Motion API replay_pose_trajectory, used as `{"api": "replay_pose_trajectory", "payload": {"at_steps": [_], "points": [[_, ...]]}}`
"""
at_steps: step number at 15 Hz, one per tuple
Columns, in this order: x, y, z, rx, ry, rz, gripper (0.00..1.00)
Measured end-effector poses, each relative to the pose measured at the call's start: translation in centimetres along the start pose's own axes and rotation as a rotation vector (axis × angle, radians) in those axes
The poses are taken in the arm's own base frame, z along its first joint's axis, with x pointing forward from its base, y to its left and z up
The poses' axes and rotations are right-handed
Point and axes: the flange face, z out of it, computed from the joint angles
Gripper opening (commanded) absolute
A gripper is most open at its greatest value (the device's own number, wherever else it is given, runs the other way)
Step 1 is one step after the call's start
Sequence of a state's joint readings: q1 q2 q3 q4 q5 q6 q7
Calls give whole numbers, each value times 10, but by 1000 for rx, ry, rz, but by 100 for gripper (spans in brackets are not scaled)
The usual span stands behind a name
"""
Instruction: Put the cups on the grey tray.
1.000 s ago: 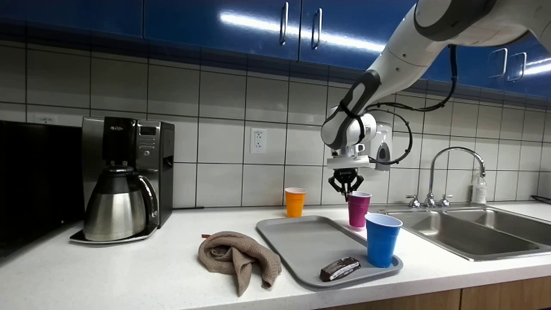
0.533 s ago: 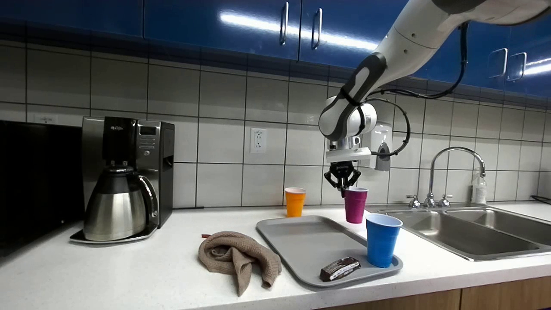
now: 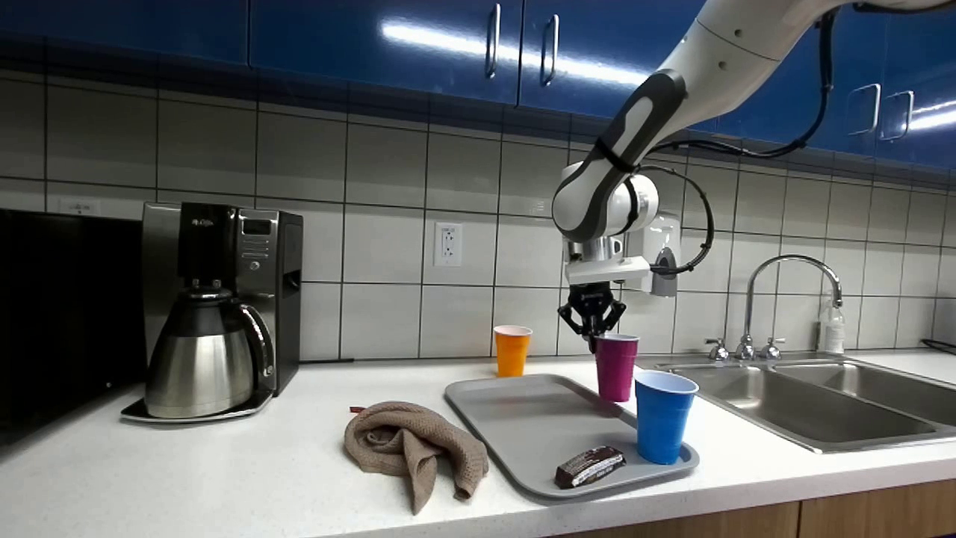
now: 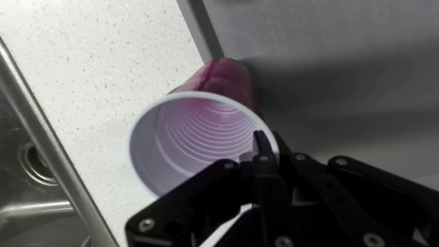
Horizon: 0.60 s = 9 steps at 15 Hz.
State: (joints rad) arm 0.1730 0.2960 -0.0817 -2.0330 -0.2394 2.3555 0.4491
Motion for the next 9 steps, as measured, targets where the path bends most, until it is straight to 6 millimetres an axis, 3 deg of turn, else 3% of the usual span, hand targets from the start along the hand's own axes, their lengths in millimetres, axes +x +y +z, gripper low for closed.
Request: {"api": "replay_pose_trajectory", "payload": {"at_steps": [9], "points": [[-25, -31, 11, 15, 1, -75, 1]]}}
